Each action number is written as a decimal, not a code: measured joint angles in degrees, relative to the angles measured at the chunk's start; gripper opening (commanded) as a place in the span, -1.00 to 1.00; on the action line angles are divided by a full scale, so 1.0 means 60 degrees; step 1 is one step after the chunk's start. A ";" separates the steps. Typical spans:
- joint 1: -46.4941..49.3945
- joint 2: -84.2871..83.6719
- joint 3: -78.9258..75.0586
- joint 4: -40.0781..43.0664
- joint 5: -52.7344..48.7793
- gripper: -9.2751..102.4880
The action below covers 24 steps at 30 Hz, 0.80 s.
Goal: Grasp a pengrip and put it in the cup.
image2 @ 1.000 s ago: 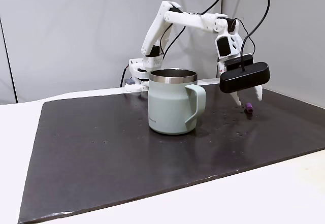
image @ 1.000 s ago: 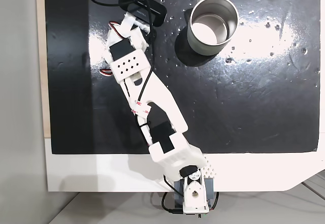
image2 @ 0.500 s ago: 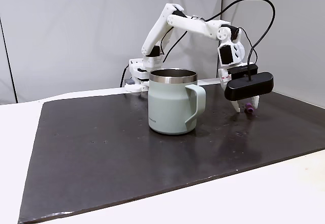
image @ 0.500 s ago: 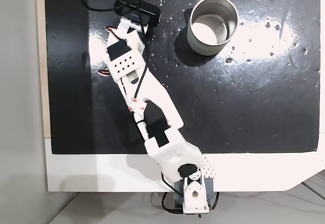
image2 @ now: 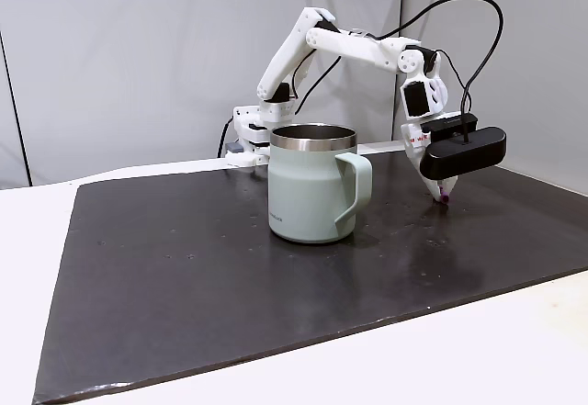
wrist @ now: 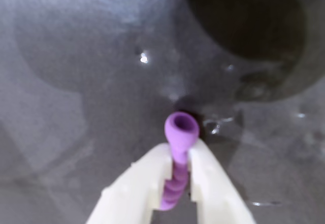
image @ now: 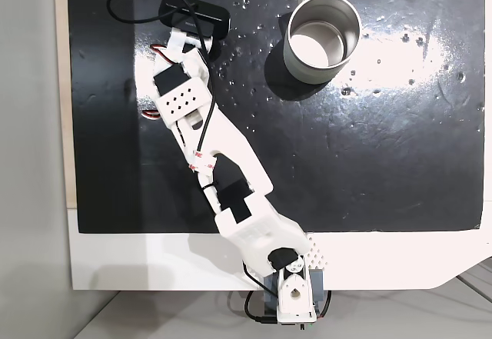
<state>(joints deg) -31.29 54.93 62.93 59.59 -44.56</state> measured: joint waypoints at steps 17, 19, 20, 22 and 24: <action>0.1216 0.1465 -0.2461 0.2812 0.0483 -0.83; 0.1523 0.1685 -0.3120 0.3677 0.0264 -0.83; 0.1714 0.1787 -0.3398 0.4058 0.0161 -0.83; 0.2109 0.2065 -0.3647 0.4673 -0.0073 -0.83; 0.2593 0.2388 -0.3735 0.5024 -0.0293 -0.83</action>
<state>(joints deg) -15.73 69.26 40.52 89.74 -46.32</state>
